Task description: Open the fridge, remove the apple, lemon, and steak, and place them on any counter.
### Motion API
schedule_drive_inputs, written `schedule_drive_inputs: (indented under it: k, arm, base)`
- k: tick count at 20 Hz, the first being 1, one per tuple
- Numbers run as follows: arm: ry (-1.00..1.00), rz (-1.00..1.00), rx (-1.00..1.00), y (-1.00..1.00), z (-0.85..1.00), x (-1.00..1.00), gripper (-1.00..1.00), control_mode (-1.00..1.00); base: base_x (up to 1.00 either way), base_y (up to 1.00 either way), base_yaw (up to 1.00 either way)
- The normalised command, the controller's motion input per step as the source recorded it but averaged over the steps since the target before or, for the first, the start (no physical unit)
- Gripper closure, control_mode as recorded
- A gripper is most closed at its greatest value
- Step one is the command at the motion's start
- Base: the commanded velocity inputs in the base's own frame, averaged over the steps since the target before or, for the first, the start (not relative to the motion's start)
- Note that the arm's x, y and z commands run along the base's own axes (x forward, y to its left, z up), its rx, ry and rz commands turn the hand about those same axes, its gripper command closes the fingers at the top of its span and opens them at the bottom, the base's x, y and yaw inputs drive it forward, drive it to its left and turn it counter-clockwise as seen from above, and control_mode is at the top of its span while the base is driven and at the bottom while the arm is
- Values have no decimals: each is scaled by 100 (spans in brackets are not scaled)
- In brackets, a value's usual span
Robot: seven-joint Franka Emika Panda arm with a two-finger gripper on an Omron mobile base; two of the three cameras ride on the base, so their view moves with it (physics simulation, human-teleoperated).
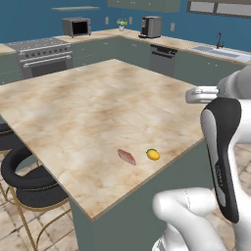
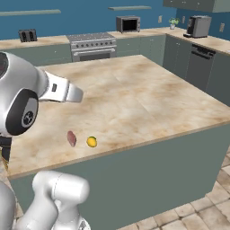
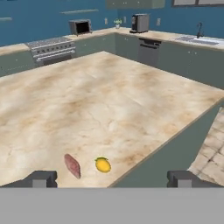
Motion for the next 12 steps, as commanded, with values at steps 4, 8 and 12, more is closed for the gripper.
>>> schedule_drive_inputs:
  k: [4, 8, 12]
  arm:
    - [0, 0, 0, 0, 0, 0, -100, 100]
    - [0, 0, 0, 0, 0, 0, -100, 100]
    - [0, 0, 0, 0, 0, 0, -100, 100]
  base:
    - [-17, -26, -12]
    - [-53, -98, -48]
    - [-43, -100, -53]
